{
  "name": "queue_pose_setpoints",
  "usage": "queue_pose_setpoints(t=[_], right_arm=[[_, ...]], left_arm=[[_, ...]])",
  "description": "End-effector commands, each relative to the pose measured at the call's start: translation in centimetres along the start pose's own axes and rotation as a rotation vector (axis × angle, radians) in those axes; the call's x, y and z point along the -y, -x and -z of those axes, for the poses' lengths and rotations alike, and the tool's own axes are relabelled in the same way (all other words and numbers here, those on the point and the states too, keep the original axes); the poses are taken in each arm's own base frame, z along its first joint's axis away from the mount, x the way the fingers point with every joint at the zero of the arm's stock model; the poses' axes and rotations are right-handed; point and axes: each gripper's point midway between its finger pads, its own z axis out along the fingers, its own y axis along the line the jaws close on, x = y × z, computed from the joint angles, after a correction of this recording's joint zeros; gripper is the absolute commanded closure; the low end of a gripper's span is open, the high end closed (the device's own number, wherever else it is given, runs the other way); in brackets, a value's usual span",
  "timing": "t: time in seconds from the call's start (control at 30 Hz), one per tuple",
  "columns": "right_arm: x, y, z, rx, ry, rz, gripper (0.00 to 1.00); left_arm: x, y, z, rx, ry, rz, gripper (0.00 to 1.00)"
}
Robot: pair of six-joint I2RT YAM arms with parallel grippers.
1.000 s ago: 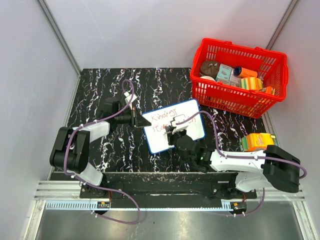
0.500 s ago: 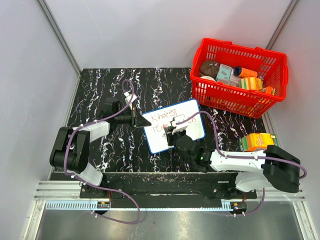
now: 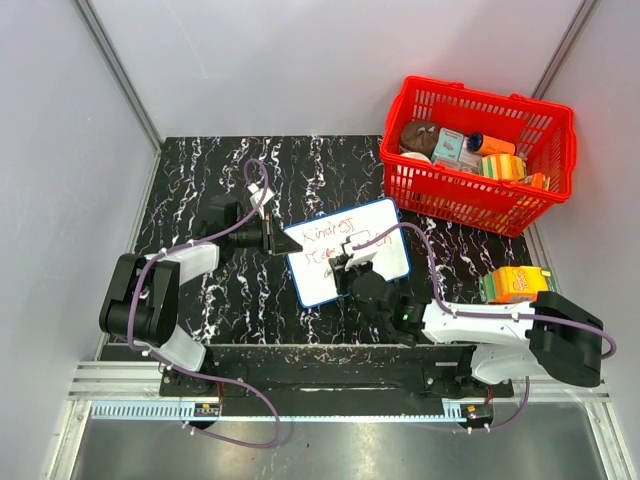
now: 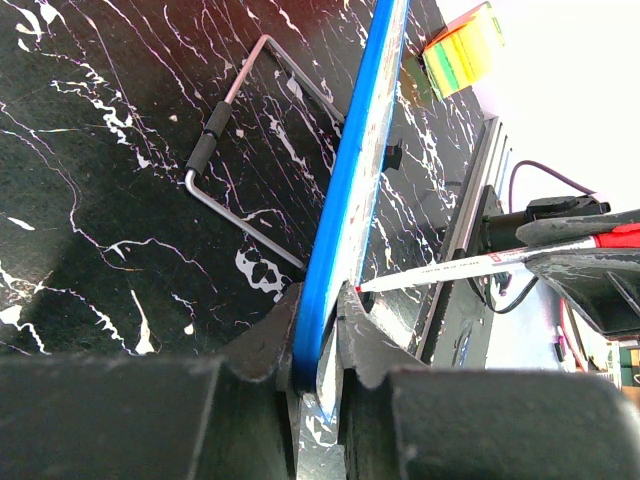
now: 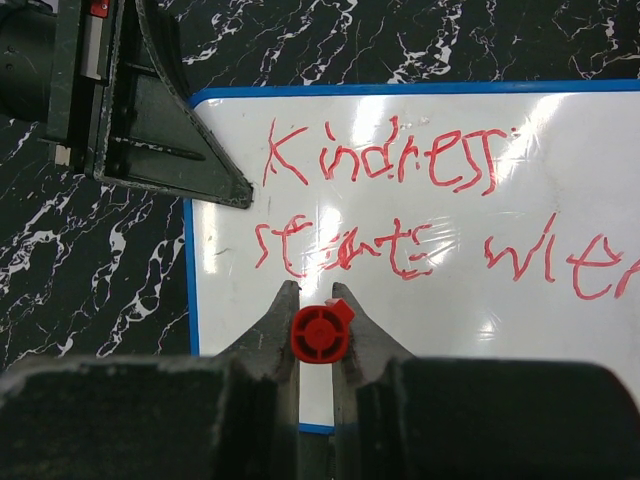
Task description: Write a sentence on the whiteboard
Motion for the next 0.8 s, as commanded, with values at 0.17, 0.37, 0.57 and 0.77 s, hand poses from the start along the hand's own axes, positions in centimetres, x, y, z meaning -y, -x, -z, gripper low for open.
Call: queue_pose_setpoints(t=[0.17,0.37,0.57,0.77], right_arm=[[1.0,-0.9,0.7,-0.028,-0.012,-0.008,1.00],[1.1,-1.3,1.1,-0.046,0.001,-0.020,1.00],[0.9,-1.1,1.5,-0.046,0.020,-0.029,1.00],[0.8,2.5,2.3,0.043,0.047,-0.074,1.00]], left_arm=[[-6.4,0.8,0.3,0.047,0.285,-0.135,1.00],[-6.4,0.8,0.3,0.048,0.284,-0.136,1.00],[-6.4,0.7,0.3,0.046,0.284,-0.133,1.00],[-6.4,0.7,0.3,0.046,0.284,-0.133,1.00]])
